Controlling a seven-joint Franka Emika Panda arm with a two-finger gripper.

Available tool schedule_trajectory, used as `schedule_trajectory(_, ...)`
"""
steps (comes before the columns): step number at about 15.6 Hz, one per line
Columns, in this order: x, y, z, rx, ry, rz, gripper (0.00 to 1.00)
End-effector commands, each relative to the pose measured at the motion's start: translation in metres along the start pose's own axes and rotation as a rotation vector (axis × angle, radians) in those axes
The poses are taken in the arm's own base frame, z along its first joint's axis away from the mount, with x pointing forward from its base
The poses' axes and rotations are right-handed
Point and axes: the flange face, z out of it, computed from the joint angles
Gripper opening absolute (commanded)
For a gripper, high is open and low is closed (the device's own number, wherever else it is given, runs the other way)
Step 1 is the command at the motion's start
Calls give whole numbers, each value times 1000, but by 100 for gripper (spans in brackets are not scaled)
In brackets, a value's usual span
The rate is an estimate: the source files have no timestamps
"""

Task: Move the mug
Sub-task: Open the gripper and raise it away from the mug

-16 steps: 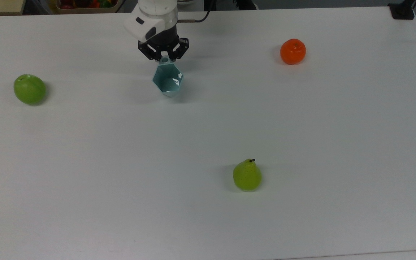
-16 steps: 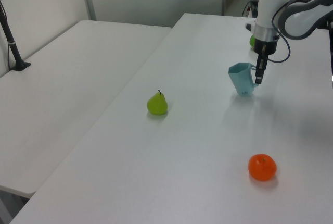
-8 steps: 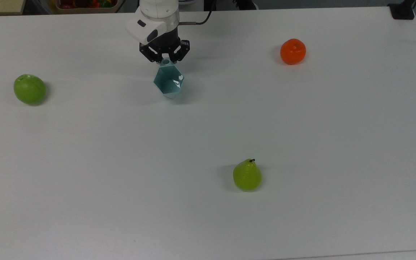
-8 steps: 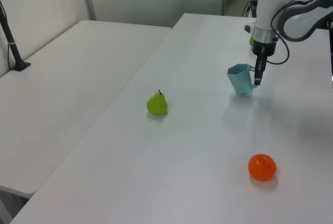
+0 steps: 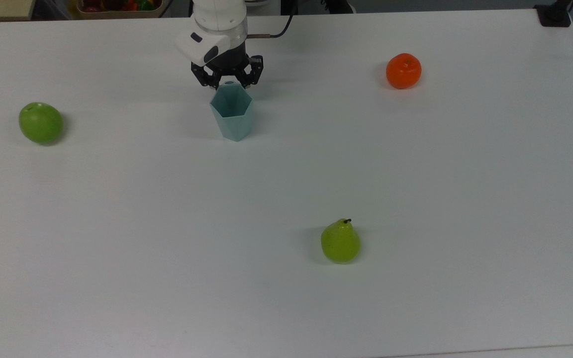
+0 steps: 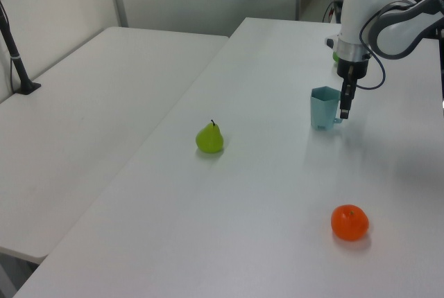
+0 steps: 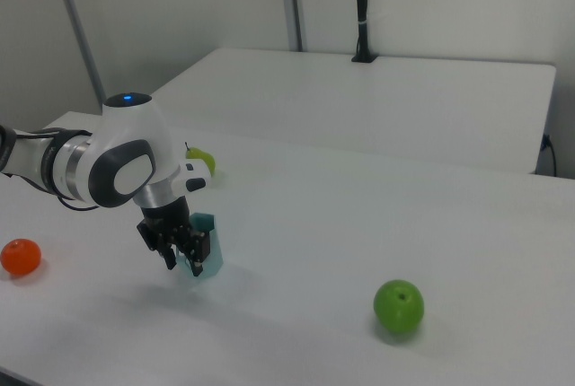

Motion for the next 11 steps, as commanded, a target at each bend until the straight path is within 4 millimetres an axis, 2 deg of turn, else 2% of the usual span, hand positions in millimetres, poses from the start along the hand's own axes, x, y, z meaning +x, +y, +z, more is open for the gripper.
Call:
schedule_trajectory(1,-6,-6,-10,-5,-41,-2,72)
schedule_trajectory(2,-4,-9,-20,-6,-48,-9,79)
schedule_trajectory(4,5,-15,-42,-5,-80,-19,83)
schedule_trajectory(6,15,-14,-70,1,-94,-13,100)
schedule_trajectory(8,25,-20,-106,7,-98,-20,100)
schedule_trajectory(11,35,-50,-163,24,-98,-52,100)
